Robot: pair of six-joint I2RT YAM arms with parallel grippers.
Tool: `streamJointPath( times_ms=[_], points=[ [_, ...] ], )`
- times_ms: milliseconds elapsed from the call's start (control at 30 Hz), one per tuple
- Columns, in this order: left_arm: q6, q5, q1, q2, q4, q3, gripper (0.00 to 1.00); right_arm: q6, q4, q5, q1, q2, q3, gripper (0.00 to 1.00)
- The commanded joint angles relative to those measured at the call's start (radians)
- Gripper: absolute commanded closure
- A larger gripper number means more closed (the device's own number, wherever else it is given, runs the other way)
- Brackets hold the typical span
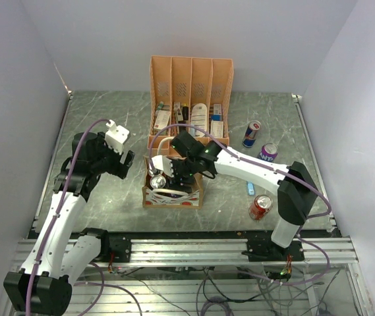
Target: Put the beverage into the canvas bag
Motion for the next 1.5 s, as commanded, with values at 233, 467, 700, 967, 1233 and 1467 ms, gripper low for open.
streamJointPath(
  times_ms=[233, 467, 700, 967, 1233, 1467],
  points=[
    [0.000, -0.014, 0.010, -0.003, 0.038, 0.004, 0.09, 0.019, 0.039, -0.021, 0.015, 0.046, -0.009, 0.77],
    [0.006, -0.006, 0.010, 0.010, 0.033, 0.013, 0.09, 0.015, 0.021, -0.004, 0.015, 0.056, 0.003, 0.64],
    [0.009, -0.003, 0.010, 0.005, 0.040, 0.008, 0.09, 0.013, 0.002, 0.020, 0.015, 0.047, 0.018, 0.51],
    [0.009, -0.002, 0.010, 0.008, 0.040, 0.012, 0.09, 0.016, -0.005, 0.024, 0.014, 0.037, 0.045, 0.33],
    [0.015, -0.002, 0.010, 0.000, 0.039, 0.007, 0.10, 0.023, -0.009, 0.020, 0.014, 0.029, 0.066, 0.20],
    [0.021, -0.003, 0.009, -0.001, 0.043, 0.002, 0.10, 0.022, -0.021, 0.020, 0.014, 0.010, 0.105, 0.21]
  ],
)
